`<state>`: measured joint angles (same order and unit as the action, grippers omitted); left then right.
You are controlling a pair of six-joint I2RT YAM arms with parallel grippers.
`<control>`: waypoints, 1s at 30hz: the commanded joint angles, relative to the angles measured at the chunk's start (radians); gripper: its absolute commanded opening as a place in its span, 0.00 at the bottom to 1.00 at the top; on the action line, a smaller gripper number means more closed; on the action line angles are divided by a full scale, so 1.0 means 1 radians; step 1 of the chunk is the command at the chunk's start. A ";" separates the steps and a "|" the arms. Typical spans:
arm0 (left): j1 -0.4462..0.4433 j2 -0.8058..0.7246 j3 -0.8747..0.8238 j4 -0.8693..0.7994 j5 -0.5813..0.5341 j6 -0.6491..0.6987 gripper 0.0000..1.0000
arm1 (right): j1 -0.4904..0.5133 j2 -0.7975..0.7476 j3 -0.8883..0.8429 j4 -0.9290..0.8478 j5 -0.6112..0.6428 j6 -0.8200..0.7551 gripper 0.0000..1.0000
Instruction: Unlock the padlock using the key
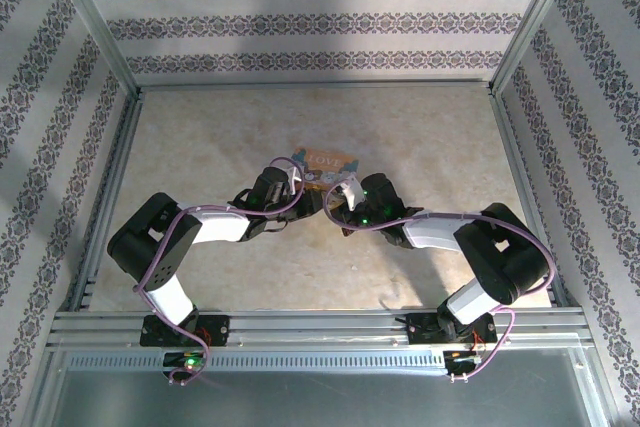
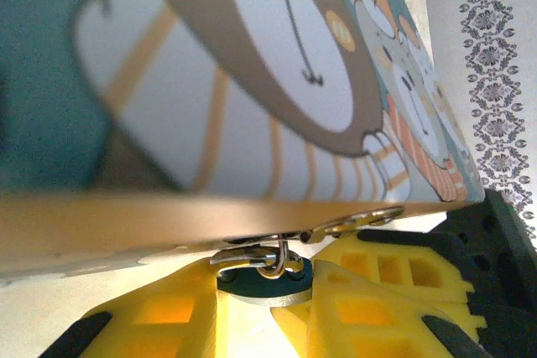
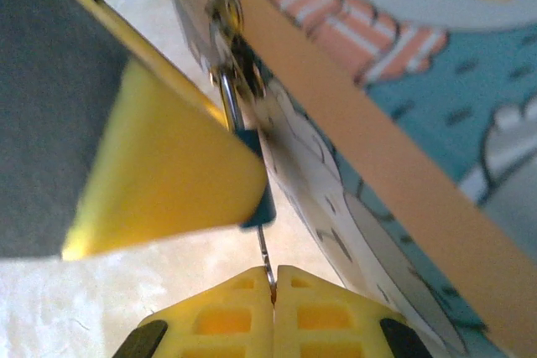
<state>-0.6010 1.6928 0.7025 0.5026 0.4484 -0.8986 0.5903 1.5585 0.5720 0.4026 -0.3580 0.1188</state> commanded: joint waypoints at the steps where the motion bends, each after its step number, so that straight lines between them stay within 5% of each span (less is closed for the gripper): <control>1: -0.026 -0.030 0.018 -0.021 0.107 0.011 0.24 | -0.017 -0.043 0.048 0.124 -0.027 -0.037 0.00; 30: -0.031 0.049 0.022 0.058 0.142 -0.050 0.24 | -0.047 -0.061 0.126 0.258 -0.130 0.066 0.00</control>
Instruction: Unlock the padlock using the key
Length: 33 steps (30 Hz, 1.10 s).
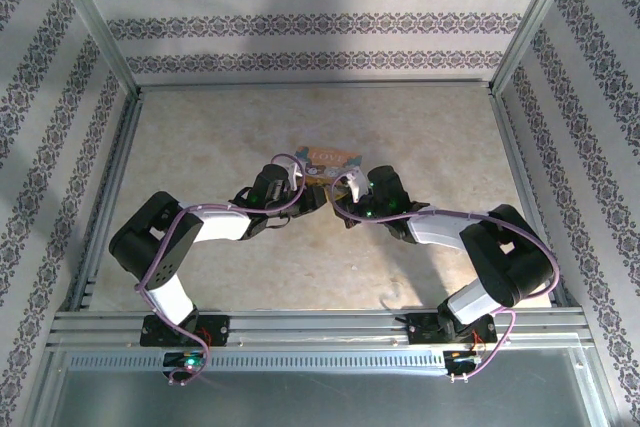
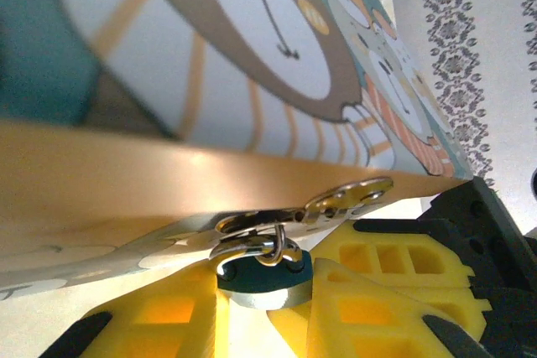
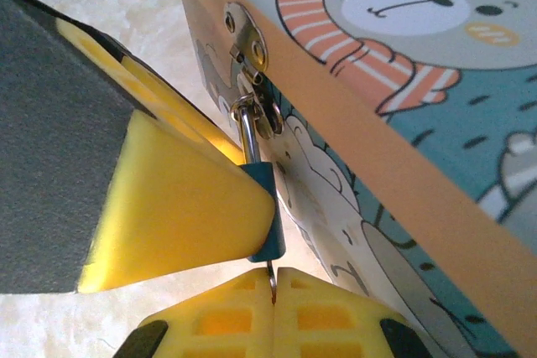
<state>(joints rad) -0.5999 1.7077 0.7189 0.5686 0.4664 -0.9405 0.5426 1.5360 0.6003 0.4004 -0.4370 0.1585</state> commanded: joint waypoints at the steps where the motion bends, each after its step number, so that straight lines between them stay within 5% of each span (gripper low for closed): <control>1: -0.032 0.035 0.005 -0.003 0.126 -0.010 0.24 | 0.002 -0.035 0.102 0.273 -0.050 0.034 0.00; 24: -0.034 0.138 -0.038 0.143 0.094 -0.110 0.24 | 0.067 0.077 -0.103 0.419 0.079 0.128 0.00; 33: -0.022 0.035 -0.102 0.149 0.040 -0.092 0.42 | 0.091 0.138 -0.144 0.473 0.109 0.184 0.00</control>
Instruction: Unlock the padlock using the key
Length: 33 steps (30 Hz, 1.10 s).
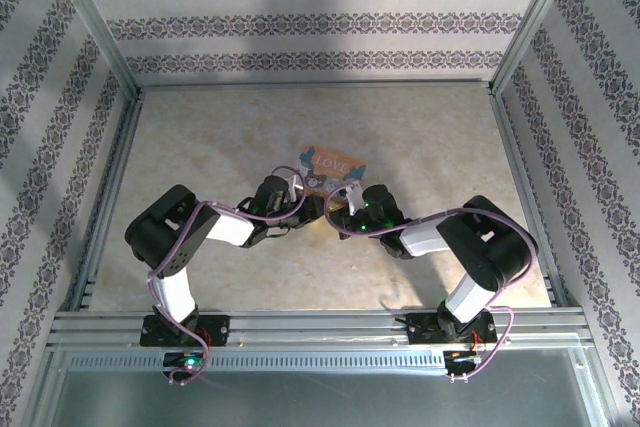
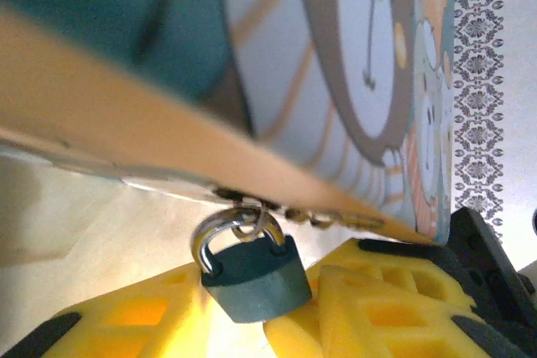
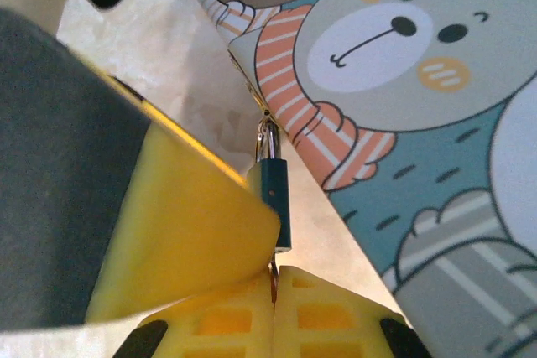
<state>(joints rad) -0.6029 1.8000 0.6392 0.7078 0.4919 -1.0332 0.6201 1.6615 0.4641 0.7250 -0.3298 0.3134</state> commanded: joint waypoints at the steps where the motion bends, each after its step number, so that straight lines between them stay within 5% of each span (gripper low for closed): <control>1: -0.014 -0.082 -0.031 -0.008 0.006 0.012 0.45 | 0.013 0.019 -0.012 0.157 0.002 0.035 0.00; 10: 0.046 -0.346 -0.128 -0.167 -0.045 0.084 0.61 | 0.024 0.037 -0.035 0.179 0.006 0.067 0.00; 33: 0.168 -1.097 -0.411 -0.573 -0.307 0.093 0.80 | 0.116 0.009 -0.052 0.137 0.043 0.257 0.00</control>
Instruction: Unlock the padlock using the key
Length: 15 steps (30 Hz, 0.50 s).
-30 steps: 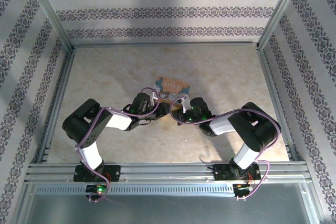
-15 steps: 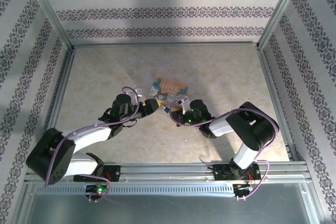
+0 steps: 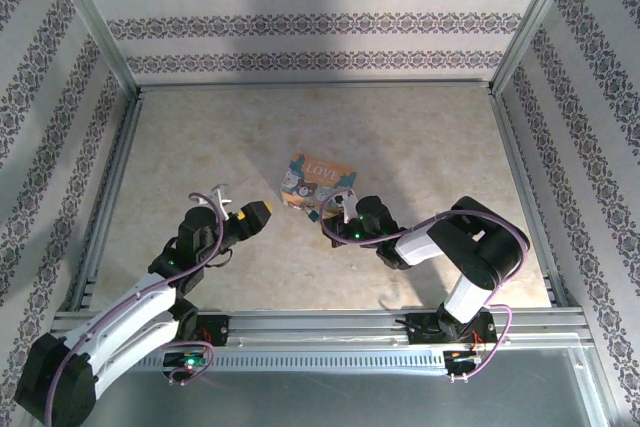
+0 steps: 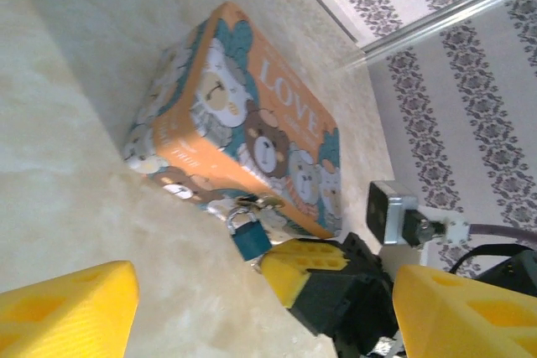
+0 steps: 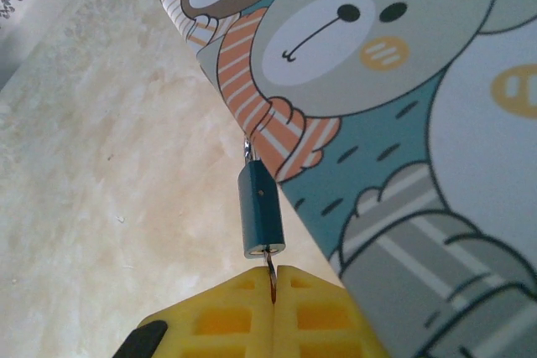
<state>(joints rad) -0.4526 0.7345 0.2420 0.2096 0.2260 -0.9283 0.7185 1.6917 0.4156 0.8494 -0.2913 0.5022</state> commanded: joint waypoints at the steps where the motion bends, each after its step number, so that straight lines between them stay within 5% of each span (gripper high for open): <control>1: 0.018 -0.035 -0.016 -0.080 -0.035 -0.014 0.80 | 0.022 -0.022 -0.002 0.013 0.004 0.085 0.00; 15: 0.018 0.093 -0.032 0.076 0.073 -0.143 0.74 | 0.062 -0.032 0.051 -0.084 -0.023 0.283 0.00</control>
<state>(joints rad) -0.4484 0.8062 0.2192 0.1959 0.2550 -1.0256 0.7662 1.6844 0.4438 0.7918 -0.2897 0.7315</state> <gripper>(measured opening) 0.742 0.051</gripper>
